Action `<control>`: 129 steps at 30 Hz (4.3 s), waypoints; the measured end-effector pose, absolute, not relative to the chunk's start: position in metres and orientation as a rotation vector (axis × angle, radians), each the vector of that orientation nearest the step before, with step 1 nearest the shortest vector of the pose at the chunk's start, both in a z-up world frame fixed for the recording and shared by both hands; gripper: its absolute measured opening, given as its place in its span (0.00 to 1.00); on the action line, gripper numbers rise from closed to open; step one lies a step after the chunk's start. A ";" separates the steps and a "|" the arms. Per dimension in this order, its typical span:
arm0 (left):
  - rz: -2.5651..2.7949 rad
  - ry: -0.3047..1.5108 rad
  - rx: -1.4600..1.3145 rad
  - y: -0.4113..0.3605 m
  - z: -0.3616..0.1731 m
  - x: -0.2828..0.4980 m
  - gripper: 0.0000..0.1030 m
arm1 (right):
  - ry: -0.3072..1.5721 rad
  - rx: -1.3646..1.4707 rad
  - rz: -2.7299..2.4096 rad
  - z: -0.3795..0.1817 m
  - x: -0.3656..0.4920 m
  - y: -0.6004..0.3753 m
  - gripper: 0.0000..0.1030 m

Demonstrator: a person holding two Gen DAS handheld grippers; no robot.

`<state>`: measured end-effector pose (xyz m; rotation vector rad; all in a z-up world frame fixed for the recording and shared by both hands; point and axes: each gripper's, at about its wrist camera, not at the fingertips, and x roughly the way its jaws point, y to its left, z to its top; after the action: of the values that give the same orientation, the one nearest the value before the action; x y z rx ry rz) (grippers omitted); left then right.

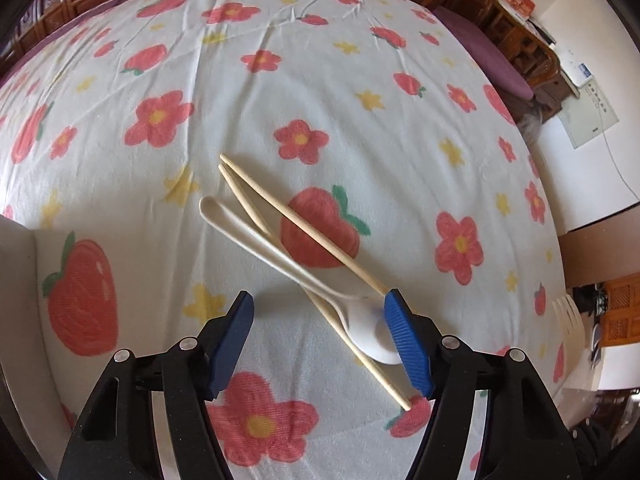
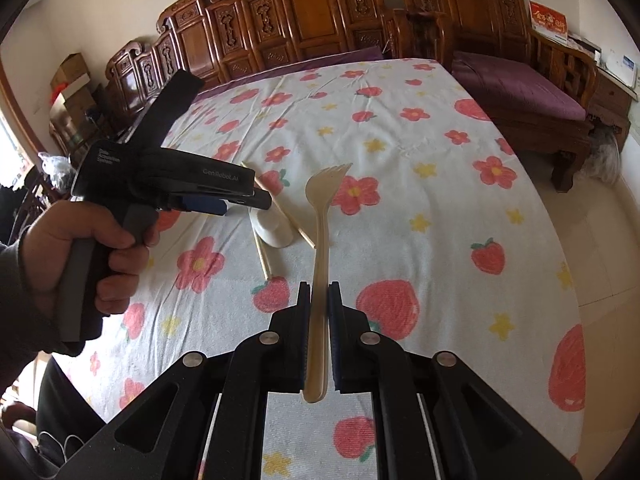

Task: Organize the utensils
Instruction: 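Close the left tool on a white plastic knife and lift it, then carry the white knife into the tray and open the left tool, then lower the white plastic fork into the tray and open the right tool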

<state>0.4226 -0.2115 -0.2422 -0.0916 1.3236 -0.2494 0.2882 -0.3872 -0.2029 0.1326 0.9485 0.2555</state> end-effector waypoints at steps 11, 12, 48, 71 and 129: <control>-0.189 1.339 -0.067 -0.190 -0.242 0.419 0.11 | 0.936 0.104 0.272 -0.199 0.286 -0.382 0.10; -0.188 1.339 -0.075 -0.184 -0.242 0.417 0.08 | 0.934 0.102 0.275 -0.198 0.286 -0.381 0.10; -0.304 1.134 0.057 -0.115 -0.156 0.319 0.05 | 0.896 0.036 0.359 -0.186 0.273 -0.330 0.10; -0.234 1.062 -0.031 -0.003 -0.134 0.308 0.05 | 0.867 -0.031 0.464 -0.149 0.278 -0.215 0.10; -0.075 0.914 -0.065 0.141 -0.120 0.250 0.33 | 0.992 -0.108 0.584 -0.177 0.345 -0.032 0.10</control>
<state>0.2496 0.1413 -0.1203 -0.0648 0.9141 -0.0748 0.3452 -0.0322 -0.1768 -0.1081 0.9916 0.5842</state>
